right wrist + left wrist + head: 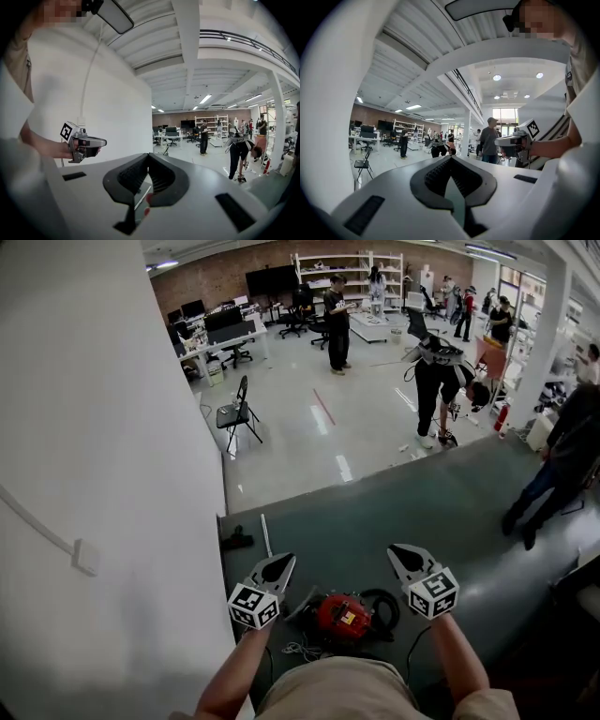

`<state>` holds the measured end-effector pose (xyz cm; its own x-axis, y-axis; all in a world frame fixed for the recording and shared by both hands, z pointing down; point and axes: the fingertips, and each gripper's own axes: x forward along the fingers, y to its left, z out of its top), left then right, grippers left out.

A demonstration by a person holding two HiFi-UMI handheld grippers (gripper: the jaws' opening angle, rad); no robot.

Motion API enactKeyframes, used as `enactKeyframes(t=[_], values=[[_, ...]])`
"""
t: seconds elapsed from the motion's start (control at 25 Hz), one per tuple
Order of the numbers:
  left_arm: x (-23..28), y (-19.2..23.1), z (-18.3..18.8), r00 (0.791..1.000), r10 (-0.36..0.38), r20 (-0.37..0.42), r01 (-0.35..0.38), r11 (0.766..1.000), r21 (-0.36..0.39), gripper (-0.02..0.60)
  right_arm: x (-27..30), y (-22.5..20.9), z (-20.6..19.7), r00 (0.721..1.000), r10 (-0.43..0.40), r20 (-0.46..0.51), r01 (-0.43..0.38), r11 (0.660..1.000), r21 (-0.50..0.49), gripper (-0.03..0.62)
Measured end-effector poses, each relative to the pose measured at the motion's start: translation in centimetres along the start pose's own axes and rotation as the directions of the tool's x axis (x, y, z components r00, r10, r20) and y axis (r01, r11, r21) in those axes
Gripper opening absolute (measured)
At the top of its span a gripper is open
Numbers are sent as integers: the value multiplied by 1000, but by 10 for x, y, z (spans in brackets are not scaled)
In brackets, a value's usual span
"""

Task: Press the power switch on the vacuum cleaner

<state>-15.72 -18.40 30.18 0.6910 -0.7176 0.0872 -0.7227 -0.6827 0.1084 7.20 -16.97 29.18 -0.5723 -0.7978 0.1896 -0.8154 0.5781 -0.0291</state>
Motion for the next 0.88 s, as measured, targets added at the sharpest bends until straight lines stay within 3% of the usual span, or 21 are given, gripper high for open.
enactKeyframes(t=[0.24, 0.6, 0.88], values=[[-38, 42, 16, 993, 113, 41, -114, 994, 3, 6, -32, -21, 9, 992, -112, 63, 115, 992, -53, 9], [-106, 107, 15, 959, 276, 64, -277, 961, 9, 6, -83, -74, -22, 956, -292, 29, 292, 956, -6, 9], [-153, 142, -25, 920, 391, 39, -392, 920, 11, 8, -102, -85, -50, 953, -299, 42, 298, 954, 15, 9]])
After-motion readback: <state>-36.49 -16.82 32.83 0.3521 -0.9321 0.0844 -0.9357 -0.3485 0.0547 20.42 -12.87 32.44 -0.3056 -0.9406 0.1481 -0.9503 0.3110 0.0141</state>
